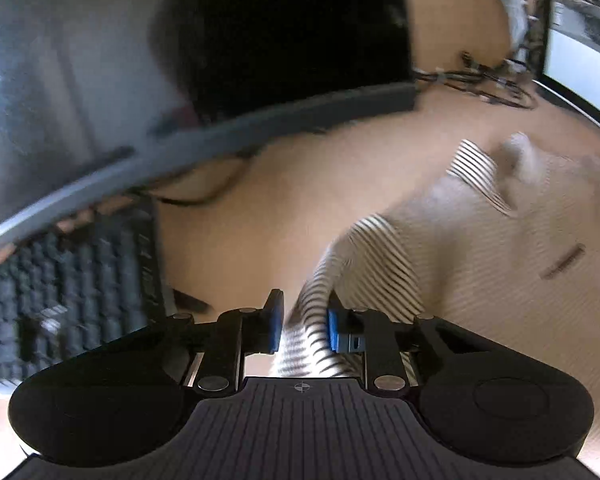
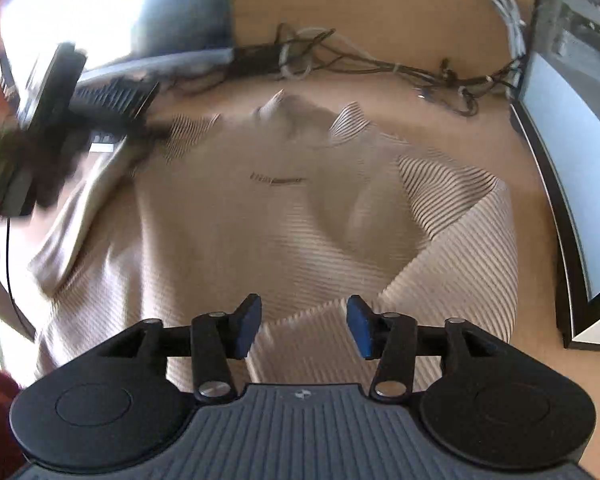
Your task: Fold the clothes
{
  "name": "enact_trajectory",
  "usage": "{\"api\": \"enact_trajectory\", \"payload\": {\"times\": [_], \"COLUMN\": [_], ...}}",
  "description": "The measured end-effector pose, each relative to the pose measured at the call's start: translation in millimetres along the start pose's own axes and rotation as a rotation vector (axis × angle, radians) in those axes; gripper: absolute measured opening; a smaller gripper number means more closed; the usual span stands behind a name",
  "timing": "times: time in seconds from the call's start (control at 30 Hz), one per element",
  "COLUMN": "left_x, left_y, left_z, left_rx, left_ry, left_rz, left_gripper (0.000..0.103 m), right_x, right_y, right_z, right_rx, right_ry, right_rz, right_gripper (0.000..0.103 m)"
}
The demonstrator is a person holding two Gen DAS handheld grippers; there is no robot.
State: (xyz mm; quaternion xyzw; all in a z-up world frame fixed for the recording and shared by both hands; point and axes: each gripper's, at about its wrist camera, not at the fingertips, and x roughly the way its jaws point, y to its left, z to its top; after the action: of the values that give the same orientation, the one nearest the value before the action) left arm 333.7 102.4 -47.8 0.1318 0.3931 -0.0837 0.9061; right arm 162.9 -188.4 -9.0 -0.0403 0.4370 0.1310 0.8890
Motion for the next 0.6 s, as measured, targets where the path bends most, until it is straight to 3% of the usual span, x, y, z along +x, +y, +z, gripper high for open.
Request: {"api": "enact_trajectory", "payload": {"times": [0.1, 0.17, 0.23, 0.43, 0.5, 0.53, 0.57, 0.6], "left_x": [-6, -17, -30, -62, -72, -76, -79, -80], "left_y": [12, 15, 17, 25, 26, 25, 24, 23], "left_z": [7, 7, 4, -9, -14, -16, -18, -21], "left_rx": [-0.046, -0.056, -0.073, -0.199, -0.234, -0.239, -0.237, -0.237], "left_ry": [-0.004, -0.023, -0.041, -0.047, -0.052, -0.055, -0.057, -0.057], "left_rz": [-0.037, -0.056, -0.076, -0.177, -0.220, -0.242, -0.262, -0.272], "left_gripper": [0.032, 0.039, 0.048, 0.067, 0.076, 0.080, 0.083, 0.087], "right_x": [-10, -16, -18, 3, 7, 7, 5, 1], "right_y": [13, 16, 19, 29, 30, 28, 25, 19], "right_z": [-3, -3, -6, -22, -26, -27, -26, -25], "right_rx": [-0.057, -0.080, -0.100, -0.147, -0.169, -0.171, -0.154, -0.127], "right_ry": [-0.024, -0.039, -0.031, 0.040, 0.041, 0.043, 0.040, 0.029], "right_rz": [-0.025, -0.028, -0.019, -0.058, -0.115, -0.141, -0.157, -0.171], "right_gripper": [0.054, 0.068, 0.074, 0.075, 0.059, 0.031, 0.011, 0.008]}}
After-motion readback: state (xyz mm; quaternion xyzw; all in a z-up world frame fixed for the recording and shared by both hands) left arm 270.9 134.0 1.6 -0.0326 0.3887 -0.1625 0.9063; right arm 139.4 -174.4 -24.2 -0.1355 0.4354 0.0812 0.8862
